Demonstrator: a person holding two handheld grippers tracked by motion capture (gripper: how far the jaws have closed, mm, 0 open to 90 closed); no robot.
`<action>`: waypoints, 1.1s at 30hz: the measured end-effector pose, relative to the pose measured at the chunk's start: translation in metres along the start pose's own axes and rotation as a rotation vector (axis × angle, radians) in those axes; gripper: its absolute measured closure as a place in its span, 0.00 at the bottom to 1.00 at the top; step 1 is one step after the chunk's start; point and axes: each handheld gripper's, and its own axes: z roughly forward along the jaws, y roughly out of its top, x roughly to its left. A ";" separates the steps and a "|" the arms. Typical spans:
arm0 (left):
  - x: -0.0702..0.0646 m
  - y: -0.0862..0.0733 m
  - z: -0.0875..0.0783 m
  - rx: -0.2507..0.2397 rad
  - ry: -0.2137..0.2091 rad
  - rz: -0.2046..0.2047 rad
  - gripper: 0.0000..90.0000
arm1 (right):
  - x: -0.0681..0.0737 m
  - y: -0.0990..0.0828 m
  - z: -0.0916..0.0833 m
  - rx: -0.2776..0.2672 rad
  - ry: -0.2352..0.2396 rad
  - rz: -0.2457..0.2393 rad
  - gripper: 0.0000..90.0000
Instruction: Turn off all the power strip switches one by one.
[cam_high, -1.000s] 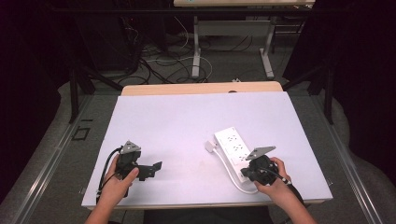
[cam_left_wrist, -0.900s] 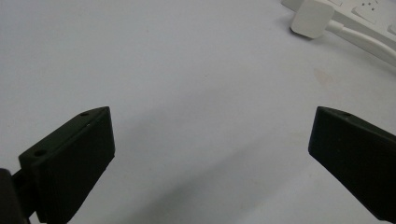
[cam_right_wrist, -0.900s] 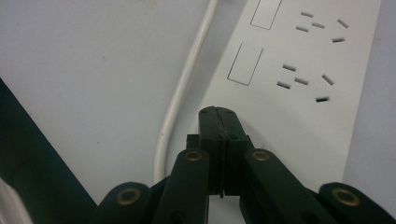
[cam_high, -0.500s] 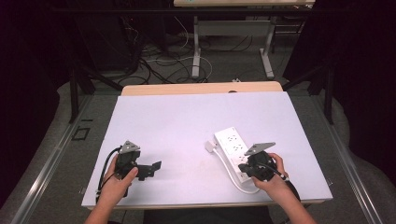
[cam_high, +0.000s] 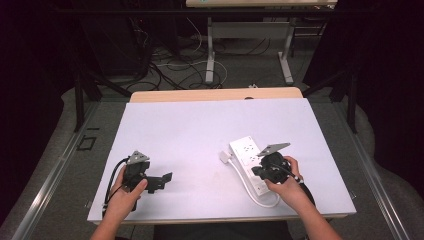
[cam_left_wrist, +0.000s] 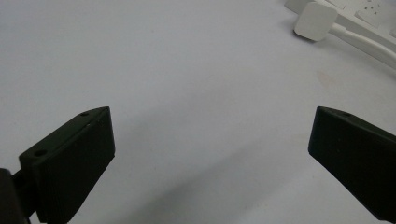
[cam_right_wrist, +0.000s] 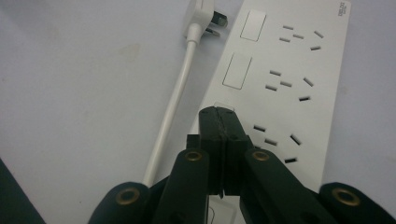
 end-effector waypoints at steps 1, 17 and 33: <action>0.000 0.000 0.000 0.002 0.001 0.001 0.01 | 0.000 0.001 0.003 -0.013 -0.011 0.005 1.00; 0.003 0.001 -0.003 0.018 -0.010 0.000 0.01 | -0.006 0.011 0.024 -0.009 -0.028 0.028 1.00; 0.002 -0.001 0.000 -0.002 0.002 -0.005 0.01 | -0.010 0.009 0.027 -0.010 -0.024 0.058 1.00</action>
